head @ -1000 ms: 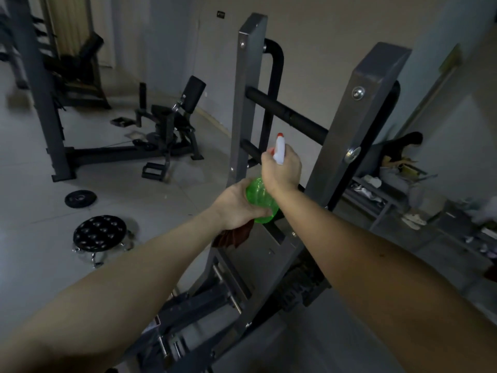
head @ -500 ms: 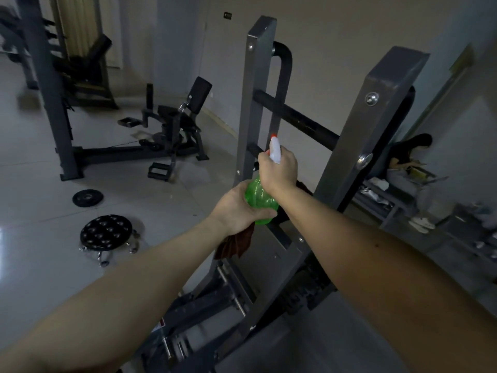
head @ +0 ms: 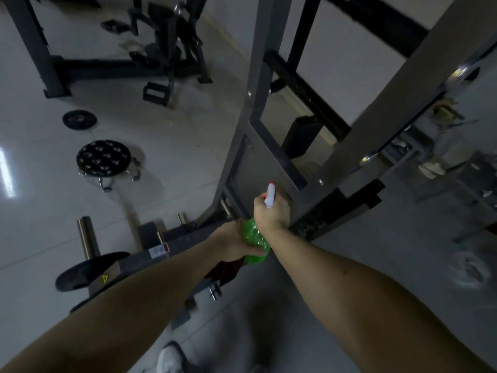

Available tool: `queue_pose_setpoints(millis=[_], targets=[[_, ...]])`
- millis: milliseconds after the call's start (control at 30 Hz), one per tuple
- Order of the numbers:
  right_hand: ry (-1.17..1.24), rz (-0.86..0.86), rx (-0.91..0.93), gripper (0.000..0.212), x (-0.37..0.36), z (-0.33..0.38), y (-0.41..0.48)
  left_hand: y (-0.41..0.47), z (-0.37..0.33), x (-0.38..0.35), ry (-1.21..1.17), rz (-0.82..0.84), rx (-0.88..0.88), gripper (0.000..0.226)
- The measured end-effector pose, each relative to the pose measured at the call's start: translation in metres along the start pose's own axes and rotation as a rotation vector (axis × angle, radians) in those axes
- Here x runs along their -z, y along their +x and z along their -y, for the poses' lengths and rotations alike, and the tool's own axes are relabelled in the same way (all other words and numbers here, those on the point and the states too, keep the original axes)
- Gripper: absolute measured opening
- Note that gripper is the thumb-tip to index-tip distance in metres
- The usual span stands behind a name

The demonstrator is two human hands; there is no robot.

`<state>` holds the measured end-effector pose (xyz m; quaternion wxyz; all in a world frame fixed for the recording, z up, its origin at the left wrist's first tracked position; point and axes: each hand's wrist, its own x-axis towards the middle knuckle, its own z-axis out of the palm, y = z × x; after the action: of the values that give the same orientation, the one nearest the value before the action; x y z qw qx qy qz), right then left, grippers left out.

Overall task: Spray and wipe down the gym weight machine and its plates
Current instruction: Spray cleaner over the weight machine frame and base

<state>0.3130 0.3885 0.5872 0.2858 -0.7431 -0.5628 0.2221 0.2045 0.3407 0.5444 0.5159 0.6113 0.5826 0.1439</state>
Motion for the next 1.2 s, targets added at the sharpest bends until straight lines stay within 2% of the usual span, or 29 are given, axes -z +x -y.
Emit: queue_pose_setpoints(millis=[100, 167, 300, 567, 700, 867, 1000, 1100, 1200], targets=[[-0.070, 0.022, -0.076, 0.027, -0.004, -0.023, 0.000, 0.013, 0.011, -0.025, -0.007, 0.047, 0.043, 0.078], [-0.077, 0.038, -0.111, 0.028, -0.008, -0.033, 0.005, 0.019, 0.013, -0.033, -0.031, 0.040, 0.053, 0.079], [-0.009, 0.006, -0.054, 0.018, -0.021, -0.035, 0.012, 0.032, 0.019, -0.037, -0.095, -0.035, 0.049, 0.075], [-0.045, 0.138, -0.027, 0.031, -0.044, -0.025, 0.053, 0.067, 0.035, -0.025, -0.196, -0.136, 0.075, 0.088], [0.005, 0.173, -0.033, 0.026, -0.075, -0.039, 0.063, 0.086, 0.053, -0.026, -0.214, -0.134, 0.102, 0.084], [-0.096, 0.211, -0.077, 0.050, -0.103, -0.078, 0.068, 0.108, 0.089, -0.057, -0.191, -0.097, 0.158, 0.080], [-0.071, 0.208, -0.153, 0.045, -0.123, -0.135, 0.047, 0.114, 0.115, -0.098, -0.152, -0.018, 0.210, 0.072], [-0.154, 0.253, -0.176, 0.055, -0.131, -0.171, 0.041, 0.115, 0.131, -0.128, -0.181, 0.046, 0.230, 0.076], [-0.159, 0.276, -0.260, 0.056, -0.146, -0.195, 0.040, 0.121, 0.149, -0.150, -0.190, 0.042, 0.265, 0.080]])
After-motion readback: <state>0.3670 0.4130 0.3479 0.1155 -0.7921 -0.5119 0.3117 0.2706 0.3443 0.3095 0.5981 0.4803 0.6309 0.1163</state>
